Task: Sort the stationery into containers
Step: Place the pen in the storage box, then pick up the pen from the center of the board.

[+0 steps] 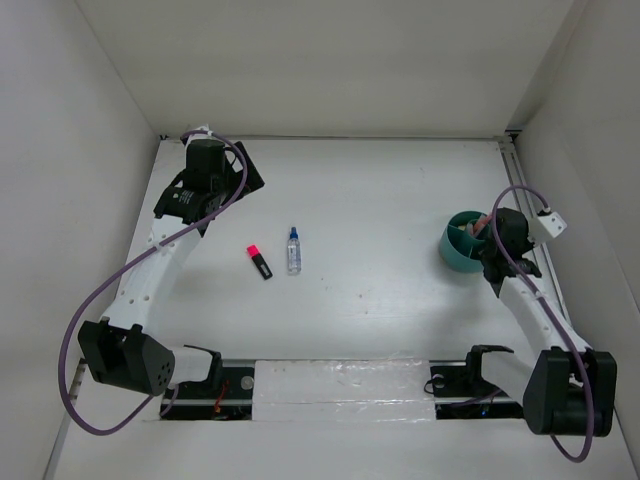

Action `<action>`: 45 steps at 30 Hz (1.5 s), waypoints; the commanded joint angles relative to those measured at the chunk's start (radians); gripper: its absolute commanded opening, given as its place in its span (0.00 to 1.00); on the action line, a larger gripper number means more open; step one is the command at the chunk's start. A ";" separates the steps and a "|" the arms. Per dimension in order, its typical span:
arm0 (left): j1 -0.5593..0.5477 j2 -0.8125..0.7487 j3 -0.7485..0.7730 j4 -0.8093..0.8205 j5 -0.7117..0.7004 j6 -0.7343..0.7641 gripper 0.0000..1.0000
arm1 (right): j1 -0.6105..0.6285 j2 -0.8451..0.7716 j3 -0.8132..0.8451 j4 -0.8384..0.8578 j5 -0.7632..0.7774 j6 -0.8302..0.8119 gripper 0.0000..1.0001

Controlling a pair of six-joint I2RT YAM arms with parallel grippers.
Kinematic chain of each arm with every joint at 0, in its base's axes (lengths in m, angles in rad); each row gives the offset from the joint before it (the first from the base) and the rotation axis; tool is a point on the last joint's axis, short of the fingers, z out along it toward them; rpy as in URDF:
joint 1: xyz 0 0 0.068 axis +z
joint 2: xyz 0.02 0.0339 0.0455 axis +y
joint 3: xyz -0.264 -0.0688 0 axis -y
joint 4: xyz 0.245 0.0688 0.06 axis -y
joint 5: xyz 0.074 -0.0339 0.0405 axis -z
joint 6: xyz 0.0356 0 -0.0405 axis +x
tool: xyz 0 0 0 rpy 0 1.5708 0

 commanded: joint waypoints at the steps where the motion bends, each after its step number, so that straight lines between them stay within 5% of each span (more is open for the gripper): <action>1: 0.000 -0.040 -0.014 0.026 -0.010 0.012 1.00 | 0.015 -0.029 0.017 0.005 0.037 0.016 0.43; 17: 0.000 -0.040 -0.014 0.026 -0.028 0.012 1.00 | 0.044 -0.079 0.026 -0.015 0.025 0.016 0.50; 28: 0.000 0.003 0.015 -0.053 -0.184 -0.080 1.00 | 0.335 -0.178 0.193 -0.077 -0.033 -0.077 0.54; 33: 0.033 0.061 0.063 -0.158 -0.312 -0.177 1.00 | 0.691 0.063 0.418 -0.086 -0.121 -0.189 0.56; 36: 0.205 0.093 0.035 -0.133 -0.162 -0.188 1.00 | 0.872 0.294 0.608 -0.148 -0.152 -0.265 0.58; 45: 0.251 0.064 0.037 -0.184 -0.347 -0.275 1.00 | 1.084 0.836 1.089 -0.231 -0.373 -0.375 0.68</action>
